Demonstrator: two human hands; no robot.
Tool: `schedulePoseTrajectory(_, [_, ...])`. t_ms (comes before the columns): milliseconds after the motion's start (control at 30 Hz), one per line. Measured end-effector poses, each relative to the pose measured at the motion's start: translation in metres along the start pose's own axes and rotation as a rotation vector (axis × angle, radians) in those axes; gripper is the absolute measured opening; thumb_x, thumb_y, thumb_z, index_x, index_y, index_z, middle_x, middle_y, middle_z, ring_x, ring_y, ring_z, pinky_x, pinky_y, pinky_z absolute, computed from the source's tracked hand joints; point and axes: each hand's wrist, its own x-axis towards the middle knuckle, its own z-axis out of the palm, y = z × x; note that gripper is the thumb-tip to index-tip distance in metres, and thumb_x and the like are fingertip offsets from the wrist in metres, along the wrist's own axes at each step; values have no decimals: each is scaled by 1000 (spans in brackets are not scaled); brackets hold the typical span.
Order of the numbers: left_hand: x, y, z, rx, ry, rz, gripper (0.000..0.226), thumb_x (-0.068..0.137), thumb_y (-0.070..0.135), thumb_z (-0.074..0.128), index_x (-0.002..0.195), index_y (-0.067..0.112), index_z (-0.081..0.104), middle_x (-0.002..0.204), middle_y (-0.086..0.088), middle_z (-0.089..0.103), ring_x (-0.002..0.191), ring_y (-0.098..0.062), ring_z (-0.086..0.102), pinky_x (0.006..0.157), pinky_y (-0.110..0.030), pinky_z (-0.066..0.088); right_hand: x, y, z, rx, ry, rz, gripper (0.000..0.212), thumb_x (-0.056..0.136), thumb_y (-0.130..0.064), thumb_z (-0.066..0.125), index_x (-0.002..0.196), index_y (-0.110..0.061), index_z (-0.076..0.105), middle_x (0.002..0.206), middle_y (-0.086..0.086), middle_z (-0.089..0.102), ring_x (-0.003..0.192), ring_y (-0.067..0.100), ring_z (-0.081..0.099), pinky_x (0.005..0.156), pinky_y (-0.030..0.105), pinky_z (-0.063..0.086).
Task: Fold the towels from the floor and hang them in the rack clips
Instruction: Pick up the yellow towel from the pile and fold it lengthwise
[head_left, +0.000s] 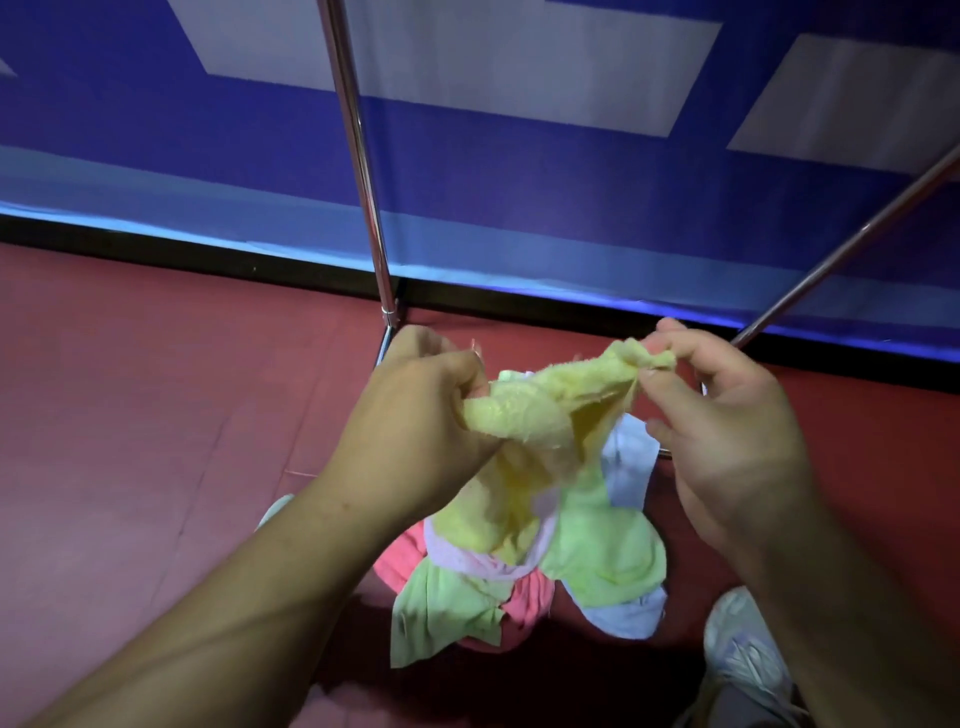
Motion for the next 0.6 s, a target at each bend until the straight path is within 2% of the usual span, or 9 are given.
schedulePoseTrajectory(100, [-3, -2, 5, 8, -147, 34, 40, 63, 25, 85, 66, 36, 46, 107, 3, 52, 99, -11, 56, 75, -9, 36, 0, 0, 0, 19, -19, -31, 30, 86, -5, 64, 76, -31, 73, 116, -18, 71, 139, -4, 36, 104, 48, 46])
schedulePoseTrajectory(167, [-5, 3, 5, -62, -227, 21, 41, 63, 28, 87, 71, 37, 47, 109, 7, 51, 88, -5, 55, 71, -4, 35, -2, -4, 2, 34, -68, -39, 22, 82, -12, 63, 76, -30, 73, 100, -23, 73, 139, 9, 43, 97, 62, 47])
schedulePoseTrajectory(267, [-10, 17, 1, -346, -395, -22, 55, 64, 32, 89, 105, 47, 55, 120, 10, 52, 90, 0, 59, 79, -14, 45, -3, -6, 2, 75, -48, -31, 32, 86, -6, 62, 74, -34, 74, 146, -7, 50, 101, 14, 68, 90, 65, 50])
schedulePoseTrajectory(300, [-10, 21, 0, -474, -460, -63, 65, 64, 36, 88, 116, 52, 52, 125, 11, 53, 88, -2, 62, 77, -19, 50, -3, -8, 2, 116, -45, -36, 34, 85, -5, 62, 73, -34, 74, 151, -11, 43, 109, 15, 67, 91, 63, 50])
schedulePoseTrajectory(333, [-9, 24, -2, -584, -503, -135, 72, 65, 43, 85, 125, 55, 48, 130, 12, 52, 81, -2, 64, 71, -20, 52, -2, -9, 2, 145, -61, -59, 33, 83, -6, 60, 73, -34, 74, 143, -21, 51, 127, 19, 56, 95, 61, 48])
schedulePoseTrajectory(400, [-8, 24, 0, -679, -530, -327, 80, 67, 61, 74, 137, 57, 37, 137, 11, 51, 82, -3, 66, 69, -25, 55, -4, -13, 2, 127, -143, -142, 32, 80, -5, 57, 74, -32, 72, 99, -38, 67, 150, 26, 21, 102, 60, 42])
schedulePoseTrajectory(433, [-7, 19, 4, -572, -538, -347, 86, 66, 69, 70, 142, 58, 29, 143, 10, 48, 98, -6, 66, 81, -30, 56, -6, -14, 2, 126, -187, -173, 32, 78, -4, 56, 74, -32, 72, 92, -36, 69, 153, 24, 11, 102, 57, 41])
schedulePoseTrajectory(500, [-8, 9, 12, -164, -601, -280, 96, 67, 75, 66, 146, 60, 13, 153, 7, 37, 132, -12, 47, 107, -30, 40, -8, -11, 1, 179, -244, -167, 30, 76, -4, 59, 73, -31, 72, 113, -29, 65, 153, 16, 9, 102, 52, 44])
schedulePoseTrajectory(600, [-13, 6, 24, 109, -624, -181, 92, 77, 64, 65, 150, 52, 11, 152, 0, 36, 141, -17, 33, 108, -27, 32, -11, -12, 3, 186, -350, -174, 28, 75, -7, 64, 75, -34, 73, 113, -16, 69, 153, 28, 7, 112, 62, 31])
